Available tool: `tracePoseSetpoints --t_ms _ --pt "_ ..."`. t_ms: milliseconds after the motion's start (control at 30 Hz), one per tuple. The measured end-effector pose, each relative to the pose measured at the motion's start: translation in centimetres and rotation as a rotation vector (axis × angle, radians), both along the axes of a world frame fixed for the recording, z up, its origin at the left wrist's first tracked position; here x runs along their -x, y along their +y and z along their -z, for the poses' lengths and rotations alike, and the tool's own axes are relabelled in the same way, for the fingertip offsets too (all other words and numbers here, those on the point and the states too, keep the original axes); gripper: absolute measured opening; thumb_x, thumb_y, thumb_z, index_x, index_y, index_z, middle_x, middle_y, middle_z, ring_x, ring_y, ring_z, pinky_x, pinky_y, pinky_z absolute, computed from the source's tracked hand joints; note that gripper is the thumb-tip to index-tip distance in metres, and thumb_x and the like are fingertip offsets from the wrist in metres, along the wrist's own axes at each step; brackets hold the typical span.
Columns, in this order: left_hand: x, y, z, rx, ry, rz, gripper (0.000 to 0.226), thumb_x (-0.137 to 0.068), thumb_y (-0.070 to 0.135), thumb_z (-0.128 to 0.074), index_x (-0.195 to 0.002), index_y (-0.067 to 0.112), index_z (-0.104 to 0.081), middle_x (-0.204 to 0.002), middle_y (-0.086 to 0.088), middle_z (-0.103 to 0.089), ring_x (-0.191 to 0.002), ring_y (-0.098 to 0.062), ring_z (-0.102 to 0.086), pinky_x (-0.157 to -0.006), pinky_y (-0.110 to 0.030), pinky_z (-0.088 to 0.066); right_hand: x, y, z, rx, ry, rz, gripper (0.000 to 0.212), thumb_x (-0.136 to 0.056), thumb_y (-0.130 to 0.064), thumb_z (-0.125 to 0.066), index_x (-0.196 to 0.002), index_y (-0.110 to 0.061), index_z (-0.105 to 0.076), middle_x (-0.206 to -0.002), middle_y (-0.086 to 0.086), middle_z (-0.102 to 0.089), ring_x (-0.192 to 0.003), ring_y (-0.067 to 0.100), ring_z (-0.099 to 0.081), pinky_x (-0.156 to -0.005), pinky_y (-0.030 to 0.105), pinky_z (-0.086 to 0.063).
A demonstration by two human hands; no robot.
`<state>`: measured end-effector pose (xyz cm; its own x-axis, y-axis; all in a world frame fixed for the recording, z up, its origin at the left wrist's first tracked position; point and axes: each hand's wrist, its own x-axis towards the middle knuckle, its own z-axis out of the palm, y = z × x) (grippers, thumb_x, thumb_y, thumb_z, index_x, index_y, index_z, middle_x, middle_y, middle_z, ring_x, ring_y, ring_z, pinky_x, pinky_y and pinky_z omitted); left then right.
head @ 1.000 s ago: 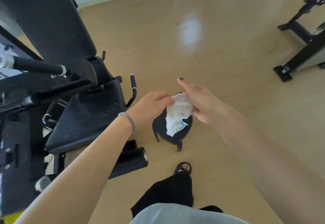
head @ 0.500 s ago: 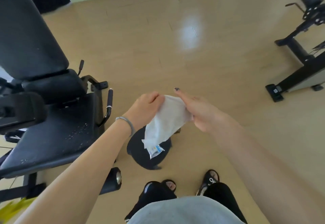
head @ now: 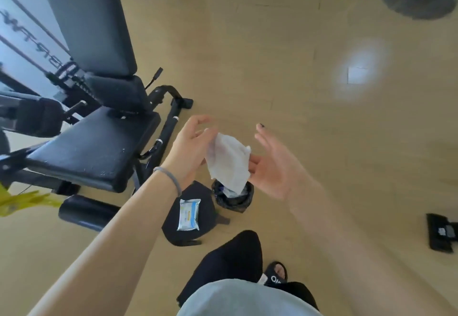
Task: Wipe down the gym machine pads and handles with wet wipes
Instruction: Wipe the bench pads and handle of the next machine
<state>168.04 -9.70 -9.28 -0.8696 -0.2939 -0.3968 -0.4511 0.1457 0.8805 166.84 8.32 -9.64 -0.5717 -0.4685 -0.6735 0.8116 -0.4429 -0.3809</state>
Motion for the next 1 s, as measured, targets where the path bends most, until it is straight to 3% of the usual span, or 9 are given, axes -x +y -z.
tracePoseSetpoints --t_ms 100,300,433,533,633,733,833,900,1000 --pt "2.2 0.2 -0.4 0.009 0.02 -0.023 0.026 -0.094 0.017 -0.059 -0.112 0.033 -0.07 -0.103 -0.002 -0.071 -0.098 -0.021 -0.069 -0.088 -0.043 -0.059 4.6 0.4 0.2 -0.073 0.105 -0.111 0.028 -0.099 -0.04 -0.062 -0.099 -0.012 -0.068 -0.084 0.008 -0.073 -0.072 0.019 -0.07 -0.082 0.035 -0.054" --pt "9.9 0.2 0.9 0.085 0.024 -0.044 0.031 -0.085 0.004 -0.066 -0.108 0.024 -0.069 -0.095 0.0 -0.076 -0.098 -0.025 -0.071 -0.093 -0.05 -0.056 14.6 0.5 2.4 -0.409 0.487 -0.322 0.018 -0.097 -0.016 -0.065 -0.113 -0.009 -0.066 -0.117 0.007 -0.066 -0.093 0.015 -0.067 -0.064 0.021 -0.054" --pt "15.4 0.4 0.5 0.174 0.015 -0.08 0.031 -0.081 0.004 -0.073 -0.104 0.022 -0.064 -0.094 0.0 -0.075 -0.093 -0.02 -0.071 -0.087 -0.046 -0.059 21.5 0.1 1.5 -0.499 0.603 -0.41 0.019 -0.091 -0.02 -0.074 -0.109 -0.017 -0.072 -0.118 0.006 -0.07 -0.104 0.019 -0.07 -0.077 0.026 -0.055" --pt "18.6 -0.1 -0.8 0.332 0.017 -0.083 0.029 -0.08 0.021 -0.08 -0.101 0.029 -0.062 -0.099 0.008 -0.07 -0.089 -0.008 -0.067 -0.078 -0.029 -0.058 26.5 -1.3 0.5 -0.529 0.676 -0.495 0.022 -0.083 -0.032 -0.08 -0.103 -0.024 -0.074 -0.113 0.001 -0.072 -0.103 0.019 -0.071 -0.088 0.036 -0.058" --pt "22.0 -0.6 -1.5 0.512 0.007 -0.085 0.02 -0.082 0.03 -0.077 -0.092 0.028 -0.06 -0.085 0.012 -0.065 -0.07 -0.001 -0.058 -0.061 -0.016 -0.045 31.5 -2.5 0.1 -0.501 0.742 -0.588 0.024 -0.085 -0.033 -0.08 -0.107 -0.025 -0.071 -0.112 -0.003 -0.069 -0.099 0.015 -0.071 -0.085 0.034 -0.058" --pt "25.4 -0.7 -1.6 0.618 -0.011 -0.132 0.011 -0.091 0.033 -0.067 -0.087 0.026 -0.06 -0.078 0.004 -0.061 -0.064 -0.007 -0.051 -0.055 -0.014 -0.041 37.0 -3.7 0.7 -0.443 0.78 -0.682 0.035 -0.079 -0.046 -0.081 -0.108 -0.029 -0.07 -0.114 -0.003 -0.07 -0.107 0.017 -0.069 -0.09 0.036 -0.057" --pt "28.2 -0.5 -1.6 0.626 -0.024 -0.256 0.013 -0.095 0.035 -0.061 -0.087 0.025 -0.06 -0.097 0.004 -0.057 -0.084 -0.012 -0.055 -0.072 -0.022 -0.047 41.3 -5.0 1.1 -0.32 0.82 -0.83 0.035 -0.078 -0.054 -0.075 -0.104 -0.031 -0.073 -0.115 0.002 -0.071 -0.106 0.022 -0.07 -0.096 0.047 -0.057" --pt "29.3 -0.2 -2.0 0.582 -0.03 -0.331 0.014 -0.095 0.037 -0.061 -0.089 0.024 -0.063 -0.105 0.008 -0.055 -0.094 -0.013 -0.057 -0.081 -0.027 -0.051 43.1 -5.7 1.2 -0.255 0.846 -0.883 0.025 -0.087 -0.047 -0.072 -0.103 -0.028 -0.074 -0.112 0.006 -0.073 -0.099 0.022 -0.07 -0.091 0.043 -0.057" --pt "30.7 -0.2 -3.0 0.493 -0.05 -0.481 0.016 -0.094 0.036 -0.063 -0.09 0.02 -0.065 -0.096 0.005 -0.066 -0.088 -0.011 -0.063 -0.083 -0.033 -0.053 45.9 -7.5 0.6 -0.216 0.884 -0.94 0.031 -0.088 -0.047 -0.071 -0.1 -0.019 -0.075 -0.104 0.007 -0.075 -0.095 0.024 -0.072 -0.078 0.039 -0.059"
